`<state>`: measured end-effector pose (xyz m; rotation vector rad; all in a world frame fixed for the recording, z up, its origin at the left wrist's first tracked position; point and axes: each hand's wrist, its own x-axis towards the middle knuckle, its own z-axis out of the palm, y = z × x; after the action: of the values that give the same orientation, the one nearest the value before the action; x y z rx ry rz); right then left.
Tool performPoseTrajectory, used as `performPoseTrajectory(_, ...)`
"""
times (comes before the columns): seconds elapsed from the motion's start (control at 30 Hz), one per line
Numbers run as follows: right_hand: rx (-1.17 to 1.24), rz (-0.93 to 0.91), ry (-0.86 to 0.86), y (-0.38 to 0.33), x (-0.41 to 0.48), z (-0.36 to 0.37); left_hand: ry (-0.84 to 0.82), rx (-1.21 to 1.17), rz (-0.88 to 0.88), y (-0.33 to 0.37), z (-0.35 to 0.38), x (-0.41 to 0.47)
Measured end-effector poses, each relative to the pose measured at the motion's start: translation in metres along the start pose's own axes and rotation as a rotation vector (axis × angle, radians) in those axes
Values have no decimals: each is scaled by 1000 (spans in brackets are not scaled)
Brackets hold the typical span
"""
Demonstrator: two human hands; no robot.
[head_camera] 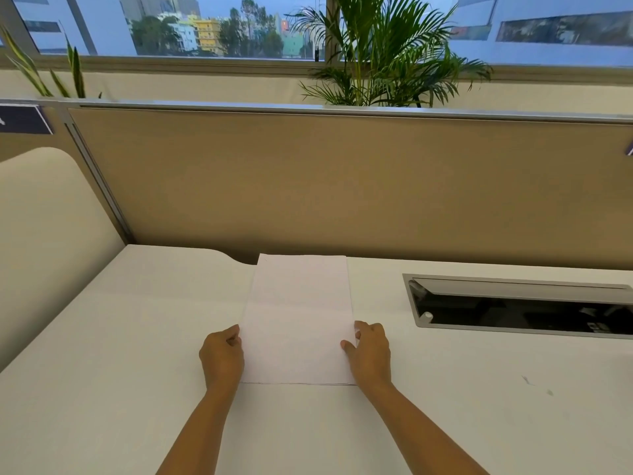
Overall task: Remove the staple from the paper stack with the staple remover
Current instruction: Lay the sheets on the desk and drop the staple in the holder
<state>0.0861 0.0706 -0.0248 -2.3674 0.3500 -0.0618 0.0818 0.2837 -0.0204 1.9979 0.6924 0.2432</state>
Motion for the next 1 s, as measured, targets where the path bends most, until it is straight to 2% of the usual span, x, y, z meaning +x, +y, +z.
performPoseTrajectory(0.2, 115, -51, 14, 4, -2, -8, 12, 129, 132, -6, 2, -9)
performPoseTrajectory(0.5, 204, -114, 192, 35, -25, -69, -56, 297, 401, -7, 21, -73)
performPoseTrajectory(0.87, 36, 96, 377, 149, -51, -176, -359, 324, 665, 39, 112, -176)
performPoseTrajectory(1.0, -3, 168, 390, 186, -54, -202, -431, 313, 698, 54, 143, -195)
